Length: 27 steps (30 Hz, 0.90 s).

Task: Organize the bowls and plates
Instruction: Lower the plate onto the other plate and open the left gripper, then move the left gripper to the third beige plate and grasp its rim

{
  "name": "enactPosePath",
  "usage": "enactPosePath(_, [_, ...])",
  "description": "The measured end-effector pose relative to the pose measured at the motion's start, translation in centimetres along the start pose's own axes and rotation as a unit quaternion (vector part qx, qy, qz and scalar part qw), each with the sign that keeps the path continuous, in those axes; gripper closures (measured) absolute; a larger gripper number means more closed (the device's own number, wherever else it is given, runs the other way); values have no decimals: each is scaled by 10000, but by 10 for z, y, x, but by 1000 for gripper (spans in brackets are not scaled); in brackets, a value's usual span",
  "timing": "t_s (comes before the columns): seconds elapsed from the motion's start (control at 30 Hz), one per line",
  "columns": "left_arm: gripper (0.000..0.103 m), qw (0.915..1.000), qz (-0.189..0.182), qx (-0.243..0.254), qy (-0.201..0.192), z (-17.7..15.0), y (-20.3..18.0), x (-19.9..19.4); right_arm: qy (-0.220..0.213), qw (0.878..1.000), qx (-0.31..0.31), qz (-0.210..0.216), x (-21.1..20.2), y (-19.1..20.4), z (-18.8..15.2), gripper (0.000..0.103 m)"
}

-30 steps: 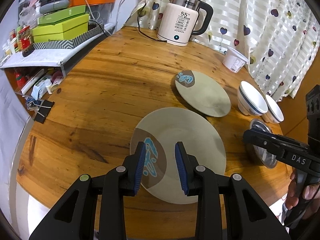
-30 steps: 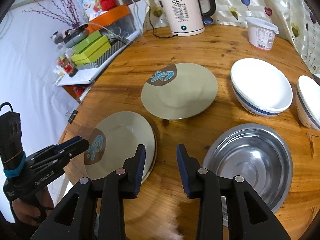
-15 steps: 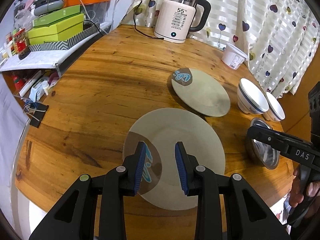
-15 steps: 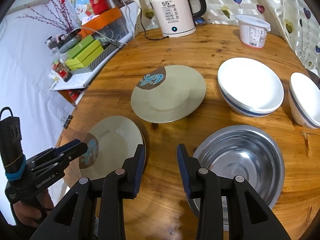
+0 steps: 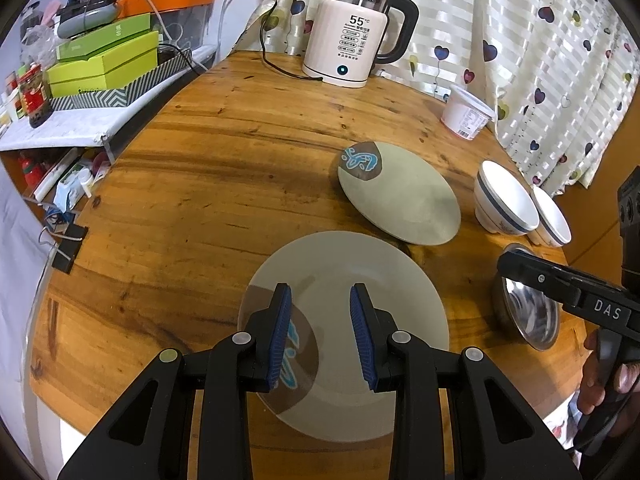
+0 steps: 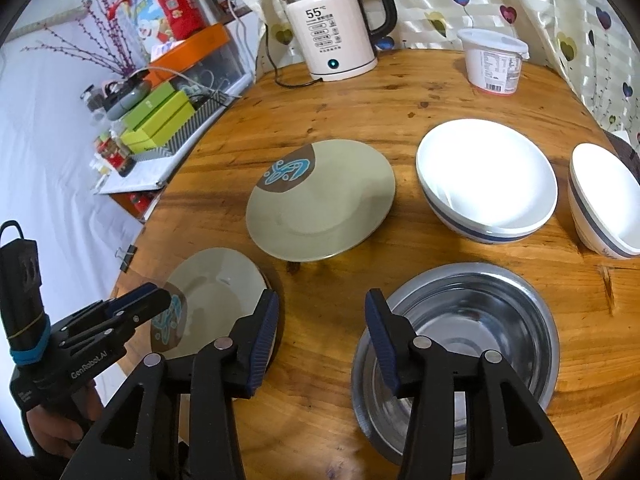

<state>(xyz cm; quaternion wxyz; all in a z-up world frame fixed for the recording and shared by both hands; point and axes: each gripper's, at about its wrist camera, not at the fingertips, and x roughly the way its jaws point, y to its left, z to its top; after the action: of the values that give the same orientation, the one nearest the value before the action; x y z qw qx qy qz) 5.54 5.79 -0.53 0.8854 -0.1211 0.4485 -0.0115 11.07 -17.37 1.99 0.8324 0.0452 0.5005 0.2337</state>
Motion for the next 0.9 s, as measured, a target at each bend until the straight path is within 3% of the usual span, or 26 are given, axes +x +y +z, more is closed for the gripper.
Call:
enactPosePath(0.2, [71,9999,-111,-19,46,7,0,6,-10,10000,48,-27,1,-2,4,58])
enactPosePath(0.33, [65,9997,-257,-23,4,14,-1,6,-6,9999,108,-22,3,-5,8,58])
enactPosePath(0.9, [64,9994,-326,64,73,57,-5,32,109,9986,504,-108,24,-23,34,58])
